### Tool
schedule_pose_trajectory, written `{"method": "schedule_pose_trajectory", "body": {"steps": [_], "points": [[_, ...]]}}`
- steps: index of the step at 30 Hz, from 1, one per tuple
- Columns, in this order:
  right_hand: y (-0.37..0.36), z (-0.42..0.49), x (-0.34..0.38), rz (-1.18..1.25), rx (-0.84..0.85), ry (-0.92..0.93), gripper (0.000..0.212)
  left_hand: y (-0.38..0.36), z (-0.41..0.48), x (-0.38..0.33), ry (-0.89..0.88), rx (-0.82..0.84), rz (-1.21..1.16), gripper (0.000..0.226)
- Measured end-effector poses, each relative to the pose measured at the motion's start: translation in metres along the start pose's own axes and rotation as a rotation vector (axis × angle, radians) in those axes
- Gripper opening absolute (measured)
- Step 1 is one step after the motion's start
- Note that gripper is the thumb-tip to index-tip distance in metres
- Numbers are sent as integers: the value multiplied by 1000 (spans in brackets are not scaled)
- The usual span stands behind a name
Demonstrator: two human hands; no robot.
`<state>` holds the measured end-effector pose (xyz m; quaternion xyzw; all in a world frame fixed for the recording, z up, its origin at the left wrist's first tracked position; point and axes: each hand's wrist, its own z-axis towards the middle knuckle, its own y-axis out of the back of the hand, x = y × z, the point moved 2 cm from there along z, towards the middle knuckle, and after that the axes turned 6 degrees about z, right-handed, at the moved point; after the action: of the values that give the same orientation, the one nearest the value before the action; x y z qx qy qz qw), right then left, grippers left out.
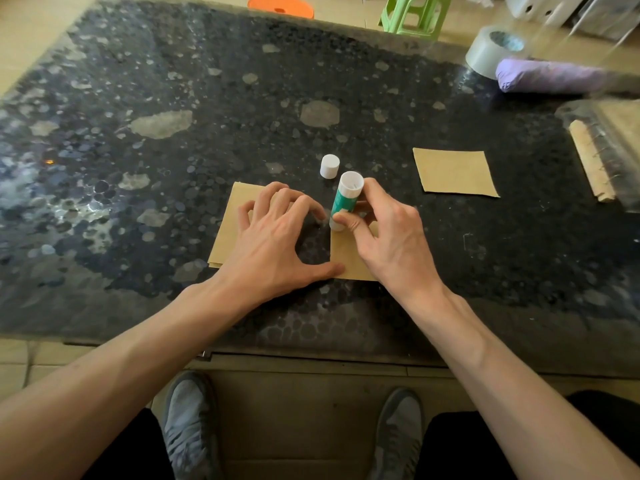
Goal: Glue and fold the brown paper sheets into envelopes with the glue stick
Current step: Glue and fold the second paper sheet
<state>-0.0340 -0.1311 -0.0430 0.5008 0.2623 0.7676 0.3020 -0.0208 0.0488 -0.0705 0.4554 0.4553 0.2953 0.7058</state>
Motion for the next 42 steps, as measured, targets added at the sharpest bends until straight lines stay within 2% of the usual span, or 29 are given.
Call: {"method": "schedule_pose_trajectory", "body": {"steps": [24,28,36,38,42], "points": [[-1,6,-6,98,-29,-28,28,-1,1,1,8,-8,-13,76],[1,7,-9,220,-46,-49,24,-1,1,0,14,-7,-10,75],[26,8,-7,480,-217,-172,27,-2,0,0,-1,-34,-1,72],[30,5,-8,497,-183,-201,28,-4,-1,-2,1,-54,-4,70],[33,-7,-9,362,11,-181,39,-4,-2,-3,2,-49,-10,69]]}}
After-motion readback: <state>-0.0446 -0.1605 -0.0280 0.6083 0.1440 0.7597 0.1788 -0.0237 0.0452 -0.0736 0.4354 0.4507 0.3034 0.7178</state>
